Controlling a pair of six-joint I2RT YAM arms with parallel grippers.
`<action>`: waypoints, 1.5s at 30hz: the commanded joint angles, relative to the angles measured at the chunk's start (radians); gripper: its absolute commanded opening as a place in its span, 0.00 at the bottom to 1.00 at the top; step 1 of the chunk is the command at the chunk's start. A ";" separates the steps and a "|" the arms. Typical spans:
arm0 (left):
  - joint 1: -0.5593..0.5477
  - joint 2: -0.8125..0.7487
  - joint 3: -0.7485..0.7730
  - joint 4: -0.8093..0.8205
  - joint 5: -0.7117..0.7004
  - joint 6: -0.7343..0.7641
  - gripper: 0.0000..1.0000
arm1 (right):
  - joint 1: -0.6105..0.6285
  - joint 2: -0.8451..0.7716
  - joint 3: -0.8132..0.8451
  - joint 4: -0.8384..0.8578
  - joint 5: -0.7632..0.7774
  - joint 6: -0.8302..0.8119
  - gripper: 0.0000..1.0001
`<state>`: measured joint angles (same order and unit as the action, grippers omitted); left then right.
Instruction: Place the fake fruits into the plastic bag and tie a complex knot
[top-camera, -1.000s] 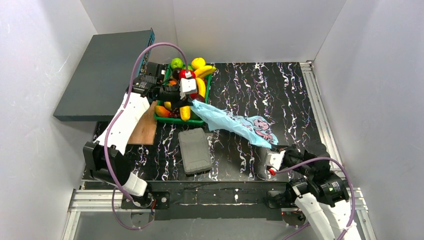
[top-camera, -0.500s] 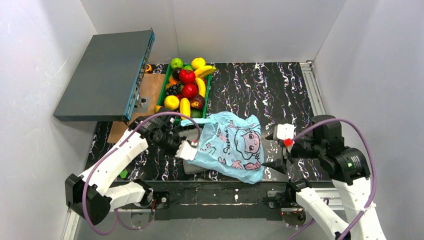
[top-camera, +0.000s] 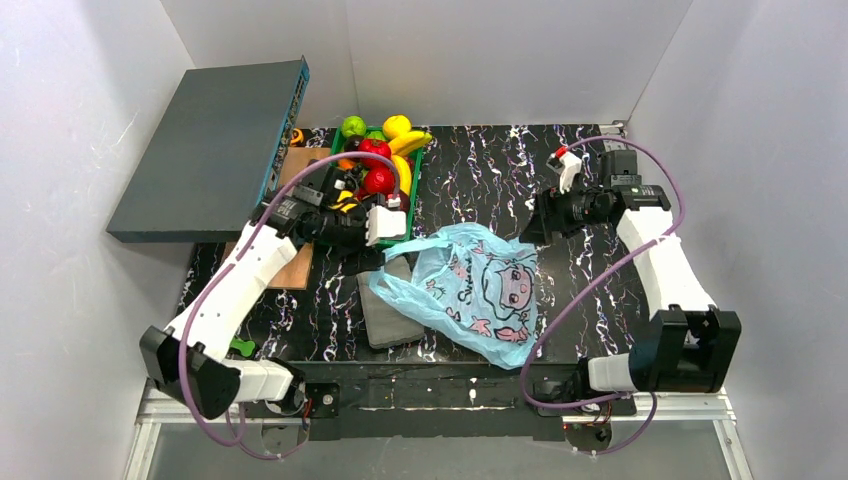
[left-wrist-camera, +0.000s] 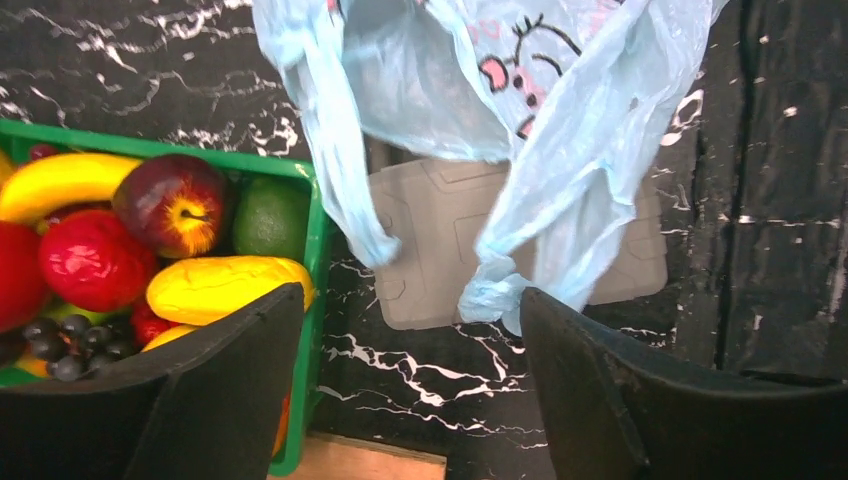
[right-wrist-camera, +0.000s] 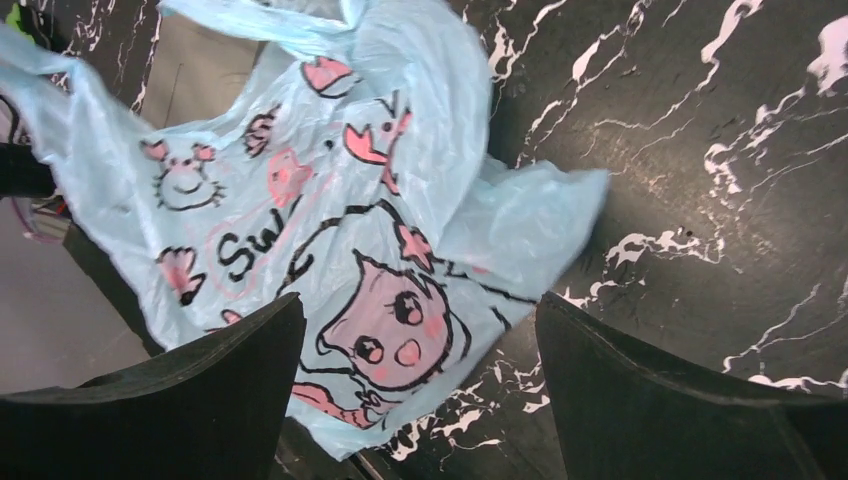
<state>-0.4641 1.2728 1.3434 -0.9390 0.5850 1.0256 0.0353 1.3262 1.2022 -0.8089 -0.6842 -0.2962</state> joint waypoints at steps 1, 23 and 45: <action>0.001 0.051 -0.074 0.094 -0.052 -0.066 0.80 | -0.002 0.050 0.029 0.047 -0.059 0.062 0.91; -0.102 0.239 -0.105 0.364 -0.100 0.066 0.92 | -0.127 0.278 -0.038 0.142 -0.024 0.153 0.90; -0.166 0.339 -0.069 0.350 -0.280 0.043 0.00 | -0.187 0.402 0.017 0.022 -0.129 0.107 0.01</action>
<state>-0.6273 1.7172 1.2243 -0.5102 0.3428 1.1446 -0.1059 1.7939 1.1782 -0.7231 -0.8394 -0.1272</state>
